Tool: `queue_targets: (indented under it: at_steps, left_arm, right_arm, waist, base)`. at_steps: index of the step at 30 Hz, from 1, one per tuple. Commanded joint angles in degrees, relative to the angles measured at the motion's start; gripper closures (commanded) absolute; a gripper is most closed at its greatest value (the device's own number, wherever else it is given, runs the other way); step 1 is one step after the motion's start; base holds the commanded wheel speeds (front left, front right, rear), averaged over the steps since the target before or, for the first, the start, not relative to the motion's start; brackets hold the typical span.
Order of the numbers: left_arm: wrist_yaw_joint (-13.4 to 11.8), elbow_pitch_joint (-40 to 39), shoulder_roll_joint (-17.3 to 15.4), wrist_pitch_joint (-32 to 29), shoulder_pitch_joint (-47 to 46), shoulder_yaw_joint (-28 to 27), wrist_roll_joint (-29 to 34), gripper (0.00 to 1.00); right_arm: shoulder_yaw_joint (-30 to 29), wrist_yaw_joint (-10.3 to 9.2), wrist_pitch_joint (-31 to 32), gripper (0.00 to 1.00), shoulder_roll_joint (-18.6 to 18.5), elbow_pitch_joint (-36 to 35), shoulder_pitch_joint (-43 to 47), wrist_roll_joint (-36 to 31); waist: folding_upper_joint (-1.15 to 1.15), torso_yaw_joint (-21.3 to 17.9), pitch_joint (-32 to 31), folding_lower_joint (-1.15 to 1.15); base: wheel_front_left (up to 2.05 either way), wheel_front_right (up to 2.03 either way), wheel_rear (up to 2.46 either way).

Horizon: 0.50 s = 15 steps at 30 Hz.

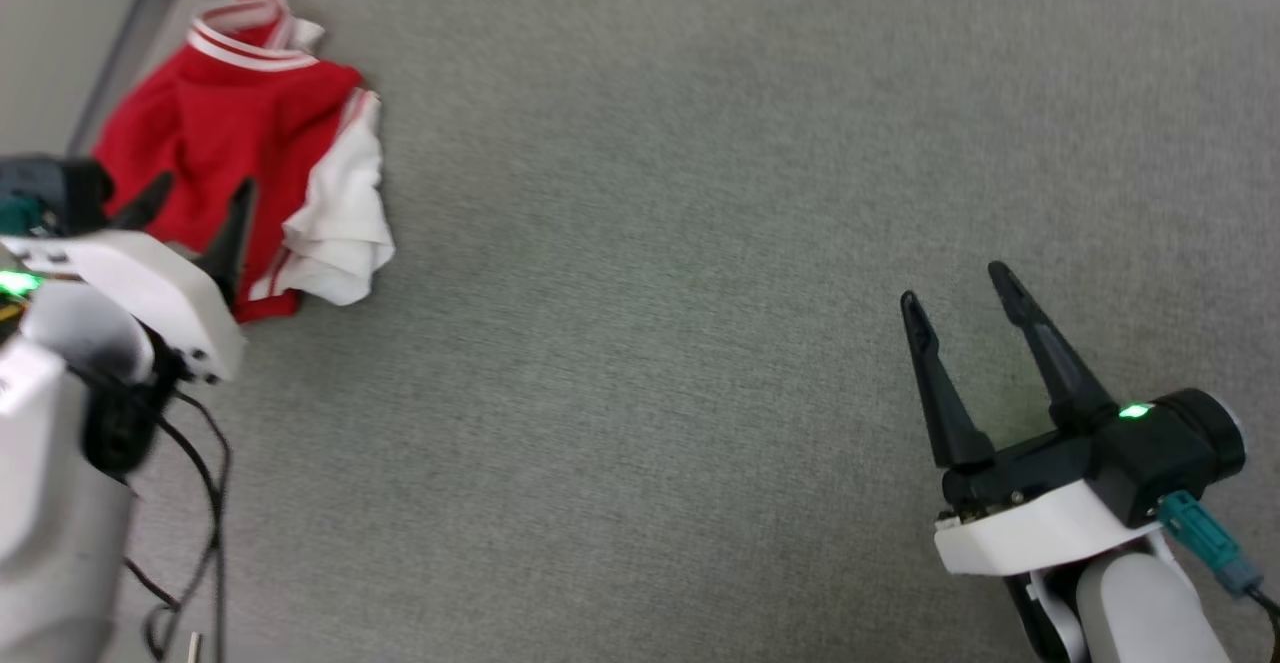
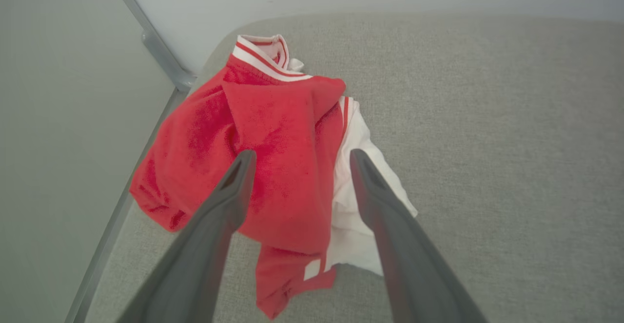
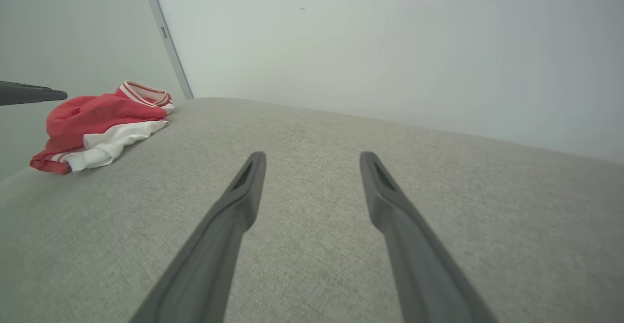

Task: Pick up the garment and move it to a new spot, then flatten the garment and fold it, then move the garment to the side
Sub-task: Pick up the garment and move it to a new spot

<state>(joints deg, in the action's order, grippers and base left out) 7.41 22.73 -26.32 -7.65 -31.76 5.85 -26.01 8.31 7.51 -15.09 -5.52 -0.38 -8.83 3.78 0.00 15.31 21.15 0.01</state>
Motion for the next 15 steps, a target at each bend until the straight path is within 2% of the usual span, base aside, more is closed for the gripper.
queue_targets:
  at_steps: [1, 4, 9, 15]
  left_arm:
    - [0.1, 0.6, -1.3, -1.9, -1.4, 0.7, -1.1, 0.00]
    - [0.1, 1.8, -5.2, -9.5, -4.7, 3.3, -6.3, 0.00]
    - [0.1, 3.1, -10.0, -18.2, -7.6, 6.5, -14.4, 0.00]
    - [0.1, 5.0, -13.1, -22.0, -8.4, 10.1, -19.0, 0.00]
  right_arm:
    - [-0.1, -0.04, -0.1, 0.00, -0.5, -0.5, -1.1, -0.4]
    - [-0.2, -0.04, -0.1, 0.00, -0.6, -1.1, -1.8, -0.5]
    - [-0.1, -0.04, -0.1, 0.00, -0.7, -1.8, -2.7, -0.8]
    - [-0.3, -0.04, -0.1, 0.00, -0.5, -2.3, -3.3, -1.0]
  waist:
    - [0.00, -2.6, 4.0, -0.01]
    - [0.00, -3.7, 6.4, -0.01]
    - [0.00, -5.4, 9.2, -0.01]
    - [0.00, -6.4, 11.1, -0.01]
  base:
    - [0.00, 0.00, 0.00]
    - [0.00, 0.00, 0.00]
    - [0.00, 0.00, 0.00]
    - [0.00, 0.00, 0.00]
